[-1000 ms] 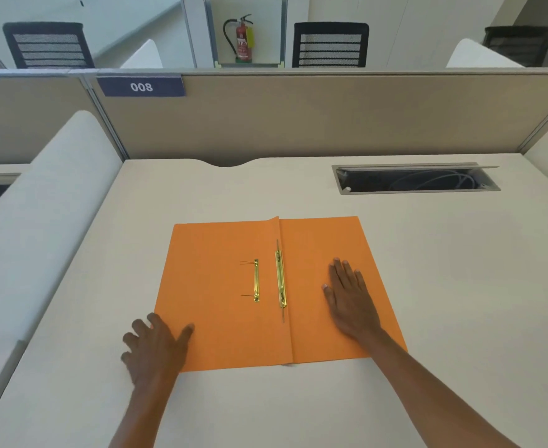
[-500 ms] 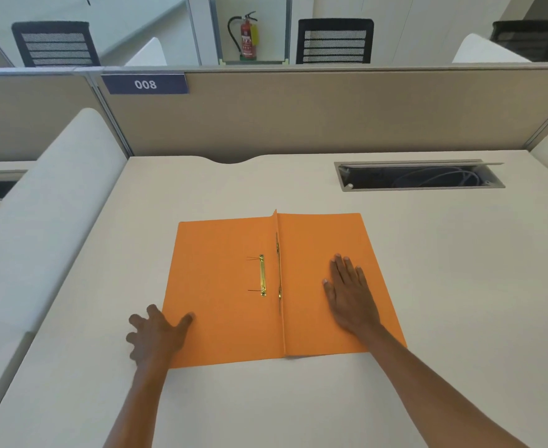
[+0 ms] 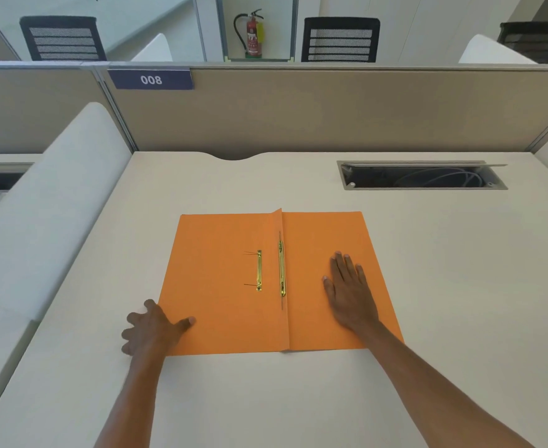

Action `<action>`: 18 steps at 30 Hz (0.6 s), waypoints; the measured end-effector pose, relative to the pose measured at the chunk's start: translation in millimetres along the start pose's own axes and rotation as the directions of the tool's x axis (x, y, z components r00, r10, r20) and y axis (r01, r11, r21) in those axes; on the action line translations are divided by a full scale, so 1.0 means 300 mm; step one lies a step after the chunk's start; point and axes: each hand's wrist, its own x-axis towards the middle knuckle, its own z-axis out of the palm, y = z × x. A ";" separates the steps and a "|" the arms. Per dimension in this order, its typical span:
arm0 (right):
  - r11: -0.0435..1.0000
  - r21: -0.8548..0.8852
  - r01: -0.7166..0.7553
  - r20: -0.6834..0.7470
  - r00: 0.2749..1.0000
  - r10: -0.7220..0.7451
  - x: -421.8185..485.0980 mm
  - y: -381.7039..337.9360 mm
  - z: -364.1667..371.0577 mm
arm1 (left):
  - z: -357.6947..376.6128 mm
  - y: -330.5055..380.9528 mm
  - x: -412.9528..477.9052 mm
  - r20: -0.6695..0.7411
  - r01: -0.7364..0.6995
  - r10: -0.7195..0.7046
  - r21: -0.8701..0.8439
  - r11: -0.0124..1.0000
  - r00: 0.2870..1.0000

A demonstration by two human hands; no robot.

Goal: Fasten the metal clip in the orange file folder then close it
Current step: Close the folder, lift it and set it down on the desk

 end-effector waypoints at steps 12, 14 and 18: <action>1.000 -0.007 -0.002 -0.006 1.000 0.002 -0.002 -0.002 -0.006 | -0.308 0.030 -0.077 -0.048 -0.378 0.450 -0.624 0.683 0.892; 1.000 -0.015 0.002 -0.013 1.000 -0.002 -0.002 -0.001 -0.002 | -0.347 0.089 -0.157 -0.037 -0.415 0.540 -0.684 0.600 0.841; 1.000 -0.011 0.010 -0.028 1.000 -0.011 0.003 0.009 0.007 | -0.331 0.236 -0.335 -0.039 -0.467 0.714 -0.781 0.415 0.699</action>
